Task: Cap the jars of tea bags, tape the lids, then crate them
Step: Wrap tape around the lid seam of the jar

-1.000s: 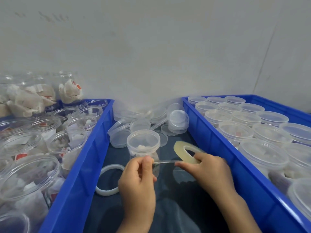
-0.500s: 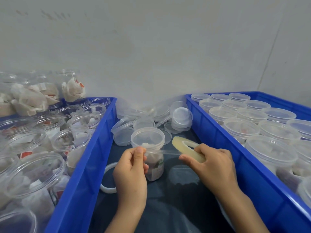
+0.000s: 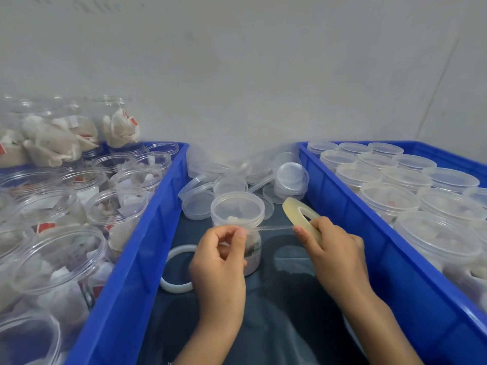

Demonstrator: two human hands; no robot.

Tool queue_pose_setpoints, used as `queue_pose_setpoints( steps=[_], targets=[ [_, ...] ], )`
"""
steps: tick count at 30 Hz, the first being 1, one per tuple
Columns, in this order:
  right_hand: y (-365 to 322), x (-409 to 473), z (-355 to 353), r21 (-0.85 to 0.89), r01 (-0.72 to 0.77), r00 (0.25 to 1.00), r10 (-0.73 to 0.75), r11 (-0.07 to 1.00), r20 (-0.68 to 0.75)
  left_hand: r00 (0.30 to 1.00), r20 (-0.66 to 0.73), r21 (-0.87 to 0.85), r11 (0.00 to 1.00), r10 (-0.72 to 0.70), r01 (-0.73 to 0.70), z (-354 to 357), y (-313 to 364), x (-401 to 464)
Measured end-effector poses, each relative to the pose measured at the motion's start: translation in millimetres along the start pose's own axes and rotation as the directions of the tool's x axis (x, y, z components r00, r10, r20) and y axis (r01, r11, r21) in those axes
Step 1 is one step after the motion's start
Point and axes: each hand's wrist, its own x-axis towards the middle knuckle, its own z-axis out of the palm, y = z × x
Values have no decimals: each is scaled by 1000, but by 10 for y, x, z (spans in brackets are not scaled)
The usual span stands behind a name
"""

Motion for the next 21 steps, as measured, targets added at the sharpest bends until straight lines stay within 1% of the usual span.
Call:
queue_pose_setpoints(
  steps=[3,6,11,15,21],
  targets=[
    [-15,9,48,-46,14,1000,-14,999,-4,999,-40,1,1000,-7,7,-21,-10,26],
    [-30,19,72,-79,28,1000,-28,997,-10,996,-90,37,999,-7,11,-20,-23,30],
    [-35,19,90,-105,21,1000,-21,994,-1,985,-150,127,990,80,-61,4,-7,21],
    [-56,4,106,-90,6,1000,-5,996,17,985,-165,86,996,52,-38,0,-46,30],
    [-94,-6,123,-94,-12,1000,11,996,-2,982,-186,35,999,23,-17,-5,-35,6]
  ],
)
